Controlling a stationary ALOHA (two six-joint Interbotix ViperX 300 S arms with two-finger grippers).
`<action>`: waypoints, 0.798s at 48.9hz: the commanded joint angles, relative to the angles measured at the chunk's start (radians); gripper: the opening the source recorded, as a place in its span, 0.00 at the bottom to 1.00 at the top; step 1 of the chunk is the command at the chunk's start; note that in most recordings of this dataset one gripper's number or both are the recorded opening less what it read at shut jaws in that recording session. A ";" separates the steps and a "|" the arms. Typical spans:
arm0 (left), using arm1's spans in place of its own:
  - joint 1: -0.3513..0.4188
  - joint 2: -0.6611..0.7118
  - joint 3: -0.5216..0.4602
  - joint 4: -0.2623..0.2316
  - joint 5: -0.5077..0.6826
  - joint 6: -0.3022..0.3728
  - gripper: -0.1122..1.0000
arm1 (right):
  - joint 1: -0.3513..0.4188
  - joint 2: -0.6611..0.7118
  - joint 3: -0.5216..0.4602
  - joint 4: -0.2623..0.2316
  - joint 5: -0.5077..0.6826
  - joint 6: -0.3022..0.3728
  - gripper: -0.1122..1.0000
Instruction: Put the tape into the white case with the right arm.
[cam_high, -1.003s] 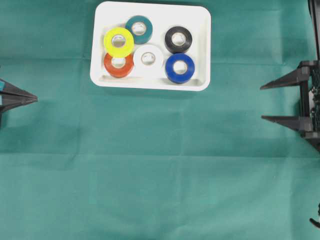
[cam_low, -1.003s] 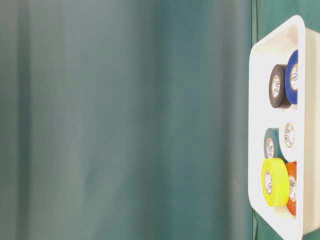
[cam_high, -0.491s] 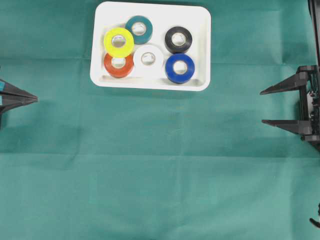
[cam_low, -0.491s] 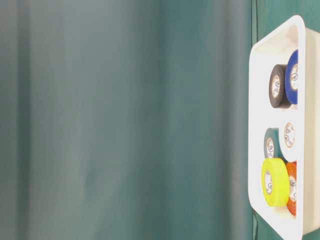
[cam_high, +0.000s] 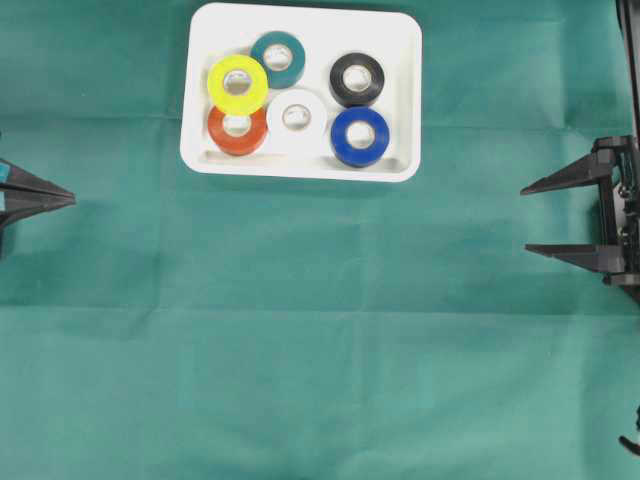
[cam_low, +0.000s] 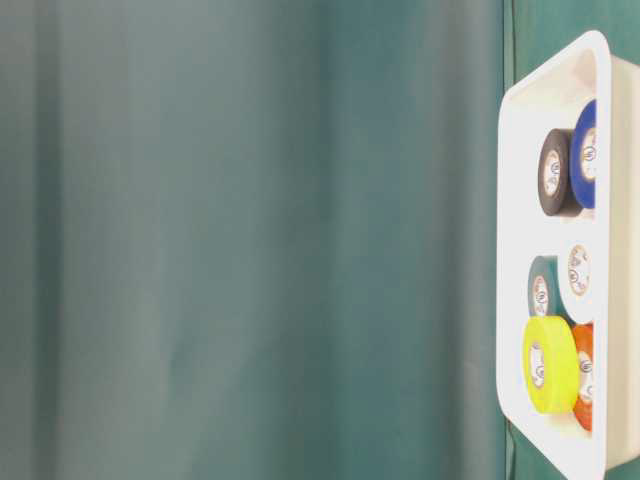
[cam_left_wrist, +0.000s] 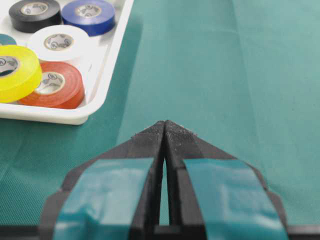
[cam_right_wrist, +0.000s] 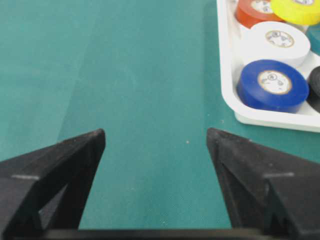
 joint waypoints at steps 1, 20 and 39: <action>0.003 0.008 -0.011 -0.002 -0.011 -0.002 0.11 | 0.002 0.008 0.011 -0.003 -0.005 -0.002 0.54; 0.003 0.008 -0.003 -0.002 -0.023 -0.002 0.11 | 0.002 -0.028 0.025 -0.002 0.031 0.006 0.55; 0.003 0.008 0.008 -0.002 -0.038 -0.002 0.11 | 0.002 -0.051 0.023 -0.002 0.063 0.008 0.55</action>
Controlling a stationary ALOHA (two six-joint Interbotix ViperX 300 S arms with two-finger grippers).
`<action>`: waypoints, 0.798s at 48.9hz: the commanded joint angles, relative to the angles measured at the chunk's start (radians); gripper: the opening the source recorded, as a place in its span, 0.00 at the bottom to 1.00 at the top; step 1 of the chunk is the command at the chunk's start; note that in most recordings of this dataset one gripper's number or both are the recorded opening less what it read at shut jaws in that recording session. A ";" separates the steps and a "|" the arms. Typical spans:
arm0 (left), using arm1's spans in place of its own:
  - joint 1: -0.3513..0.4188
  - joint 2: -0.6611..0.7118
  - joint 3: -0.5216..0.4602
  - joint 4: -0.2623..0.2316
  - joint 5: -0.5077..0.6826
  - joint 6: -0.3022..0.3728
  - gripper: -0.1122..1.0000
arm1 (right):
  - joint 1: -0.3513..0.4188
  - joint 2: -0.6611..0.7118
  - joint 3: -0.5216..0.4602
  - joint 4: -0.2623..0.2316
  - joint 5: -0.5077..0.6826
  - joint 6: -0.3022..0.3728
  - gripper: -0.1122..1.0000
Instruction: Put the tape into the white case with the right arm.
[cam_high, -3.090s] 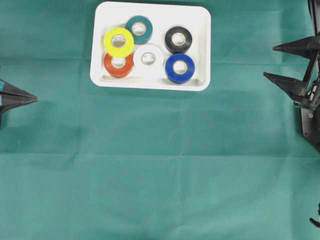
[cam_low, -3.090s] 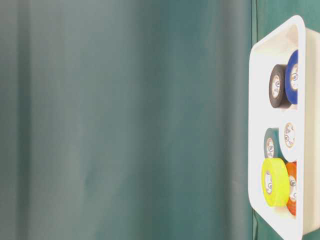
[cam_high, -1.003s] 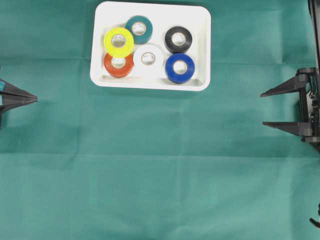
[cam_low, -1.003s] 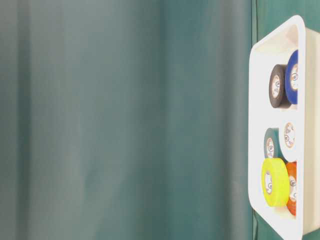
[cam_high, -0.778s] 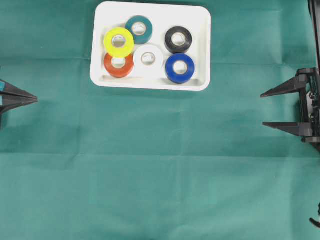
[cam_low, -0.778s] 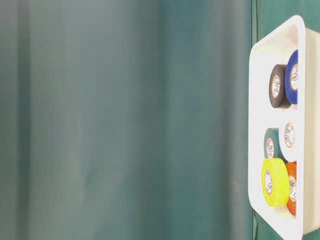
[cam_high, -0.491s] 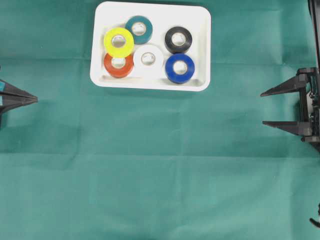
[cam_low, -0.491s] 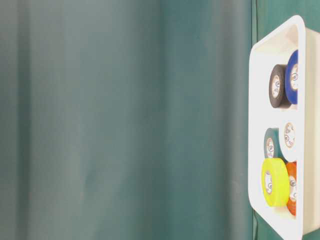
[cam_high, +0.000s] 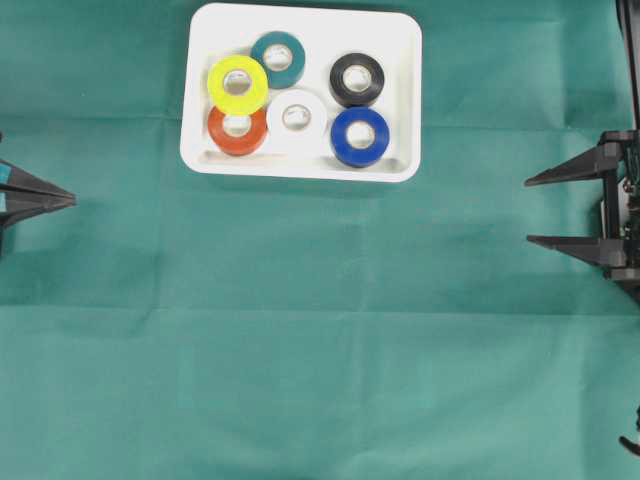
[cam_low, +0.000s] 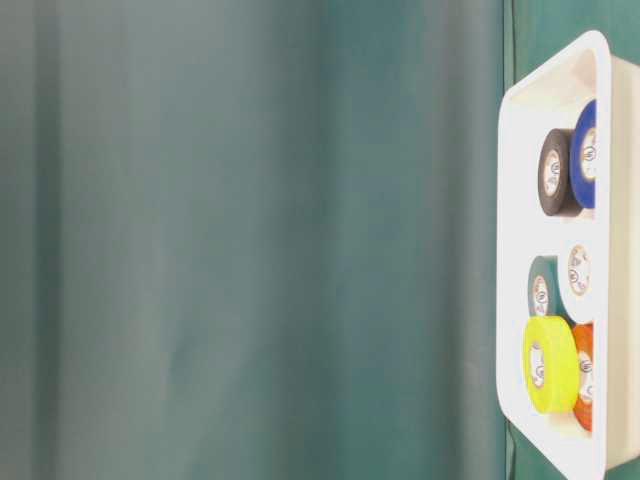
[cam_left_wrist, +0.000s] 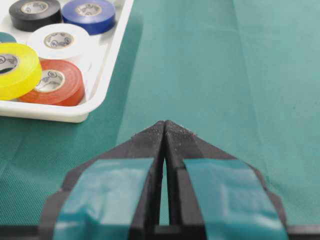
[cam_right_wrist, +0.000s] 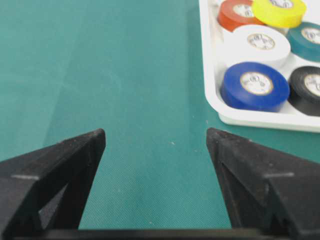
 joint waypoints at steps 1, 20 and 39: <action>0.003 0.008 -0.015 -0.002 -0.009 0.000 0.11 | 0.000 0.006 0.020 -0.003 0.002 0.002 0.55; 0.003 0.008 -0.020 -0.002 -0.003 0.011 0.11 | 0.000 0.000 0.032 -0.003 -0.031 0.000 0.55; 0.003 0.008 -0.017 -0.002 -0.003 0.012 0.11 | 0.000 -0.009 0.034 -0.002 -0.023 0.000 0.55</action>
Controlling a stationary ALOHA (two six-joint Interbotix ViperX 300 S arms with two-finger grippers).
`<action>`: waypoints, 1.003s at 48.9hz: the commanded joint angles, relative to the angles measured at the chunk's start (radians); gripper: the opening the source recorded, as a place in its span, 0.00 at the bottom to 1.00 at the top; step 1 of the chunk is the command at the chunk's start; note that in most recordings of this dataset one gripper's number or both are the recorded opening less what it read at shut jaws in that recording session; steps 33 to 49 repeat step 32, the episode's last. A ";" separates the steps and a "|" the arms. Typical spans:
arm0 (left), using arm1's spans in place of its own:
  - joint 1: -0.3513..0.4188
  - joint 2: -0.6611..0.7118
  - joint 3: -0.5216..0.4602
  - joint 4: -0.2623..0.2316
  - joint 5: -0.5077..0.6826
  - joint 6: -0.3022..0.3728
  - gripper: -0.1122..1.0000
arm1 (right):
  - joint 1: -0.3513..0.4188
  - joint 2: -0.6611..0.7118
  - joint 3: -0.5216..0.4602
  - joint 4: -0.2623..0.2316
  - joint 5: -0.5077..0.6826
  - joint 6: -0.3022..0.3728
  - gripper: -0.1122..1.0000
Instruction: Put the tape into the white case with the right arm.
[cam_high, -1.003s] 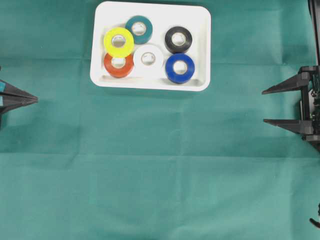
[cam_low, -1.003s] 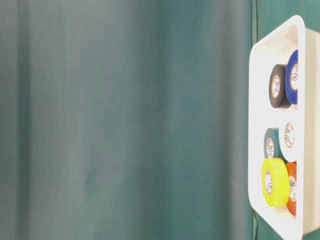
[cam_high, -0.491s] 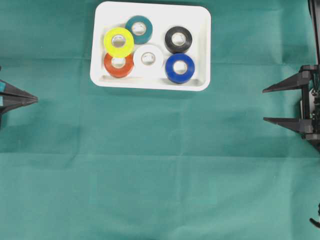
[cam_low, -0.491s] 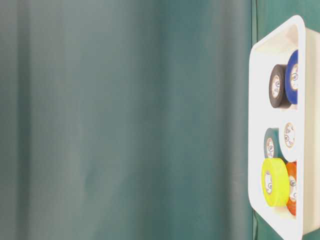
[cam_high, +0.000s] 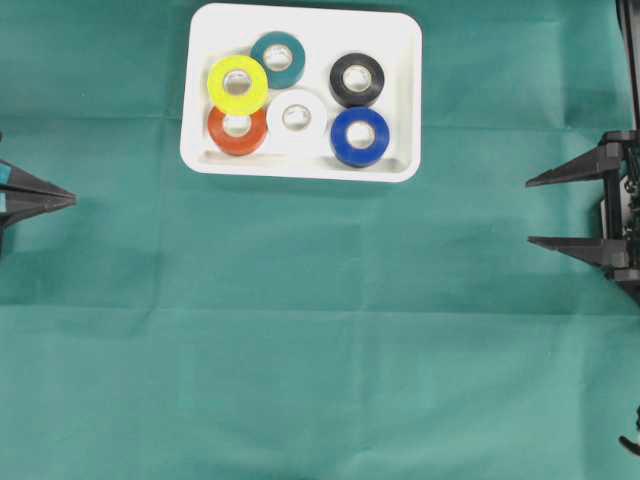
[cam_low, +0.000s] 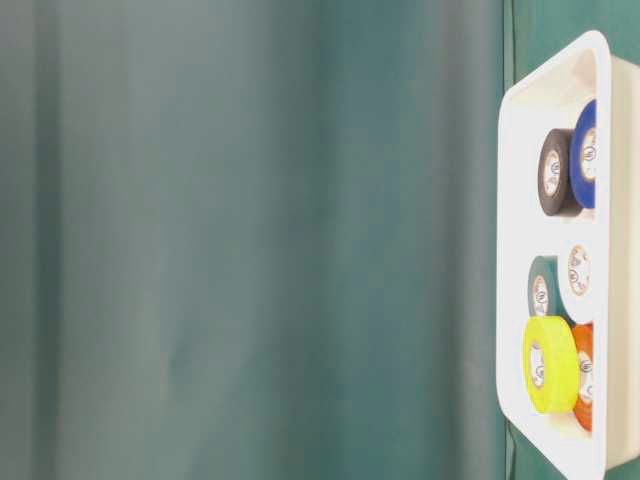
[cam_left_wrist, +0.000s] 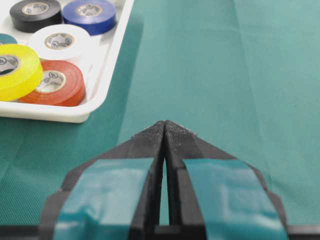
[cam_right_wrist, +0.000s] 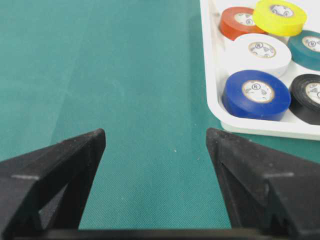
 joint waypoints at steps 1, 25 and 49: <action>0.003 0.008 -0.017 0.000 -0.005 -0.002 0.11 | 0.000 0.006 0.032 -0.003 -0.005 0.000 0.55; 0.003 0.006 -0.008 -0.002 0.018 -0.008 0.11 | 0.000 0.006 0.032 -0.003 -0.003 0.000 0.55; 0.003 0.006 -0.008 -0.002 0.018 -0.008 0.11 | 0.000 0.006 0.032 -0.003 -0.005 0.000 0.55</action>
